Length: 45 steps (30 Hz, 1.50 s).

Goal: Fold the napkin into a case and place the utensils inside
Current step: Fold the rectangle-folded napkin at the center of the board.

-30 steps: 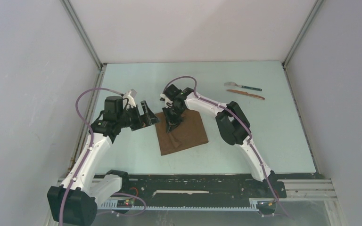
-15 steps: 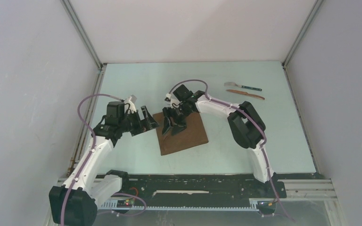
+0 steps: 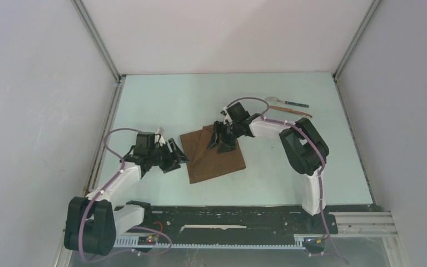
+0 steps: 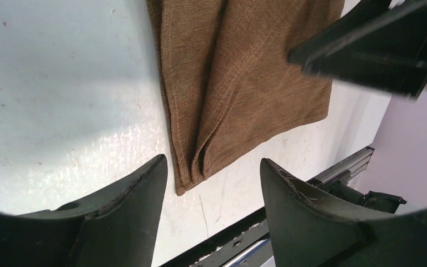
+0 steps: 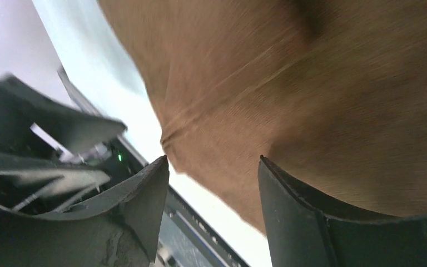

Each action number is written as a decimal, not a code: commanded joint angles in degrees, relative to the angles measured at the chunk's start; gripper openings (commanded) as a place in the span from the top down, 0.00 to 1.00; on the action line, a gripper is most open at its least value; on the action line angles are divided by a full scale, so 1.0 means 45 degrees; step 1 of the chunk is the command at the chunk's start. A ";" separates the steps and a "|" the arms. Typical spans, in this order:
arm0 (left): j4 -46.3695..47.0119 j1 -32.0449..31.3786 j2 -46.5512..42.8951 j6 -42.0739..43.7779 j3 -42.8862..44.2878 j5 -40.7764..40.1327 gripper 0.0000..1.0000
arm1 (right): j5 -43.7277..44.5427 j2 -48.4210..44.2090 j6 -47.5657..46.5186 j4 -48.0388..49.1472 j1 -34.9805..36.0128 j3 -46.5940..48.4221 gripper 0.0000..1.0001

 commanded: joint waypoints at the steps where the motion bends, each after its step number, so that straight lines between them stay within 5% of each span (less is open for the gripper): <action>1: 0.1411 -0.0066 0.0240 -0.0687 -0.0106 0.0206 0.34 | 0.0940 -0.0109 0.1105 0.2740 -0.0877 0.0304 0.32; 15: 0.0661 -0.0068 -0.0231 -0.0574 0.0583 0.0138 0.40 | -0.0243 0.1900 -0.0385 0.2576 -0.1844 0.1664 0.42; 33: 0.0323 0.0071 -0.0488 -0.0599 0.0587 -0.1091 0.44 | -0.1200 0.2131 -0.0148 0.2937 -0.0827 0.2898 0.96; 45: 0.0286 0.0598 -0.1278 -0.0923 0.0040 -0.1507 0.47 | -0.1799 0.4016 0.0533 0.2685 -0.0007 0.5536 1.00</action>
